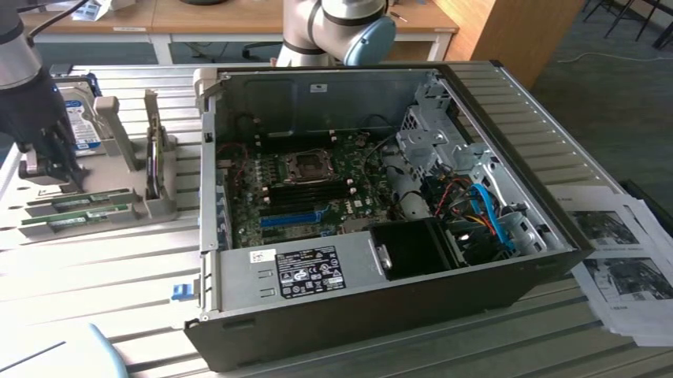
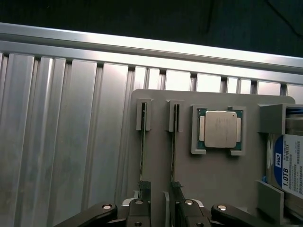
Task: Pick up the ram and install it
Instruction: 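Pick up the ram and move it above insertion slot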
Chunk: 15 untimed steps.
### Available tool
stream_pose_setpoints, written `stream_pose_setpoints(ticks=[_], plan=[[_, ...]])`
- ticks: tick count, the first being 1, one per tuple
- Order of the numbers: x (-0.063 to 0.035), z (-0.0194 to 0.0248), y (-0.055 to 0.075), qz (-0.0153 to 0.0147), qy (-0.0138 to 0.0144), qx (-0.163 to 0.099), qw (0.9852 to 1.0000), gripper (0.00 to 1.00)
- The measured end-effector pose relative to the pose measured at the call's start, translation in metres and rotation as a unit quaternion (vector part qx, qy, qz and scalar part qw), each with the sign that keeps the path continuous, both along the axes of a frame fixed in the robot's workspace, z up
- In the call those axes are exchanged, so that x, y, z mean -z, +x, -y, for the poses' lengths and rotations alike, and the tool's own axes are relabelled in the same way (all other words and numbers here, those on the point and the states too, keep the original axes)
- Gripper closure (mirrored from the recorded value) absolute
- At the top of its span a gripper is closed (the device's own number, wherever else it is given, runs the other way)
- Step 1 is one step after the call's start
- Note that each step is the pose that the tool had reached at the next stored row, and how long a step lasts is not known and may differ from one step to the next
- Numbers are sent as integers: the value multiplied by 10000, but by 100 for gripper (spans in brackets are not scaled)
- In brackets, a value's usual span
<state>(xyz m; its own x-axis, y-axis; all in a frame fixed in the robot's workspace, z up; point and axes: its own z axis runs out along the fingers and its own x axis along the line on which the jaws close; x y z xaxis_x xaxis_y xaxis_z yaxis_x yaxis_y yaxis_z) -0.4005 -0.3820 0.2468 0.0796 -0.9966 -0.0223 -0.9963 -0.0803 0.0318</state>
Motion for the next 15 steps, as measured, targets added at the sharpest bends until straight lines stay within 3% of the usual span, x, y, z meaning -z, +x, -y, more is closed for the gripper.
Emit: stream_pose_setpoints(ticks=[10,15], plan=[[0,115,4,-4,0,0,10000,71],[0,121,4,-3,0,0,10000,71]])
